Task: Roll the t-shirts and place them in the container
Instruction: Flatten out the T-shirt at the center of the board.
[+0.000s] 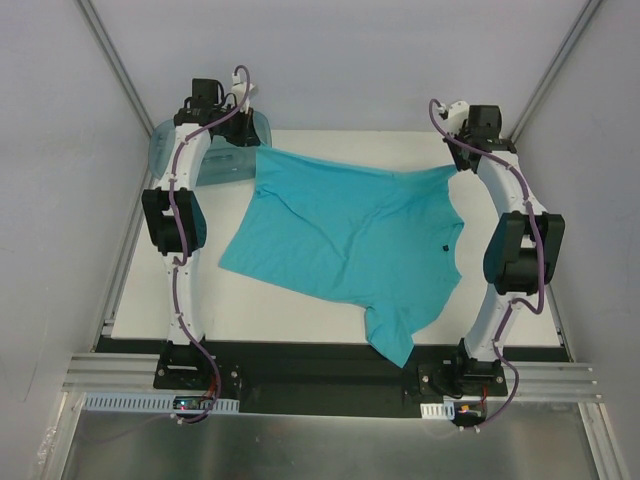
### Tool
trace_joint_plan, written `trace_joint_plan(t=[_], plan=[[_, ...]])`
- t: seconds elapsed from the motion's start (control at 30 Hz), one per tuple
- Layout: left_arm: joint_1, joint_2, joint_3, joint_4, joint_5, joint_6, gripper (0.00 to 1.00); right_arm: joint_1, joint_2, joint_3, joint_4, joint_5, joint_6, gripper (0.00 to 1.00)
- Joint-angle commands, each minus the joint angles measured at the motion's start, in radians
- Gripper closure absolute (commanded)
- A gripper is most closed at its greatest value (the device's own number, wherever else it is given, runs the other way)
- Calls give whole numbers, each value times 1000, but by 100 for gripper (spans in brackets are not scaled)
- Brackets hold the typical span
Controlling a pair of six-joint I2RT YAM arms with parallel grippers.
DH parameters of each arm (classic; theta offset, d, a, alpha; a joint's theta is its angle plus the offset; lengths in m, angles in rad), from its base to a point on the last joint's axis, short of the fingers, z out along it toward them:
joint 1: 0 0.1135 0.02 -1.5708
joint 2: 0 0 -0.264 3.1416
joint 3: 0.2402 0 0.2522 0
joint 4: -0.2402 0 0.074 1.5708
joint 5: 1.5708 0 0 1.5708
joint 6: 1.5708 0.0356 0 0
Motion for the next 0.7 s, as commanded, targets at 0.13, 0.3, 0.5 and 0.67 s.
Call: trace_joint_plan(t=[0.13,0.3,0.5,0.67], plan=[[-15,-36,15,22,54,-20,100,-2,-109,-45,-14,25,36,99],[-13,-96,-3,20,62,-40,100,-42,-135,-25,-13,25,65,99],[-13,-232,-61,20,91,-106,100,-55,-166,75,-11,-23,80,99],[-23,-351,-92,20,86,-139,100,-54,-187,177,-7,-57,94,99]])
